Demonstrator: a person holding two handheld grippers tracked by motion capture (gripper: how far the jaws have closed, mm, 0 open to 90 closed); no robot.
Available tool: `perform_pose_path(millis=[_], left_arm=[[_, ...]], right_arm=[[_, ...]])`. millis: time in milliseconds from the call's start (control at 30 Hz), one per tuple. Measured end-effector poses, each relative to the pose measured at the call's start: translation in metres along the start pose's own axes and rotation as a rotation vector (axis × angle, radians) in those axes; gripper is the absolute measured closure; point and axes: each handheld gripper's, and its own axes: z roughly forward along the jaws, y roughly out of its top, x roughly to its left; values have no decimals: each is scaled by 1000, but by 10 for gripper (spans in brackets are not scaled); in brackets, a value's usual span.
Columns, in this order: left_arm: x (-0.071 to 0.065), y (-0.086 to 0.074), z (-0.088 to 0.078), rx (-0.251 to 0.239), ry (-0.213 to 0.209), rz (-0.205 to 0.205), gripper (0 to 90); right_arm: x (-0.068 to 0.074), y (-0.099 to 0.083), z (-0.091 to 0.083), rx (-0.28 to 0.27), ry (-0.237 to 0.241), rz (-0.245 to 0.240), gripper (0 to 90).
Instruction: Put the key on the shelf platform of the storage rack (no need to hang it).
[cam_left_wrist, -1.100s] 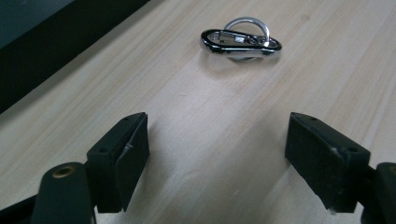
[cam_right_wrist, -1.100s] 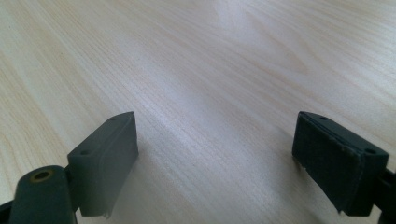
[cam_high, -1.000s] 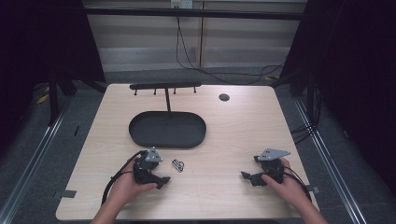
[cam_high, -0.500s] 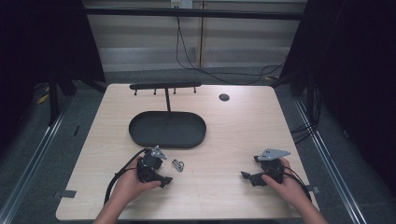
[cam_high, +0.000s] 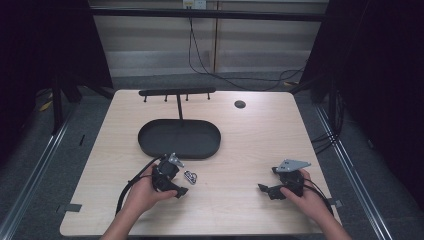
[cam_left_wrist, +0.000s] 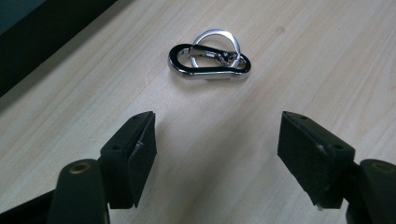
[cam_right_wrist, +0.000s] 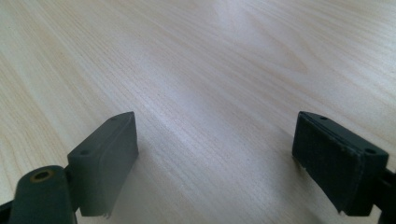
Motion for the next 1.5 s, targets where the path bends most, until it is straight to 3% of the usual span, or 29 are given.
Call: perform_pose_path(millis=[233, 367, 600, 700, 867, 1267, 1500], left_arm=[[-1, 12, 7, 10, -14, 10, 286], [-2, 20, 10, 41, 3, 29, 286], [-2, 33, 11, 68, -2, 47, 290], [-1, 39, 15, 109, 7, 62, 290], [-3, 46, 17, 120, 9, 63, 291], [-6, 57, 25, 181, 14, 83, 331], [-6, 57, 29, 186, 24, 74, 364]], right_arm=[[0, 0, 0, 0, 0, 1, 138], [0, 0, 0, 0, 0, 1, 138], [0, 0, 0, 0, 0, 1, 138], [0, 0, 0, 0, 0, 0, 138], [0, 0, 0, 0, 0, 0, 138], [0, 0, 0, 1, 0, 0, 138], [0, 0, 0, 1, 0, 1, 138]])
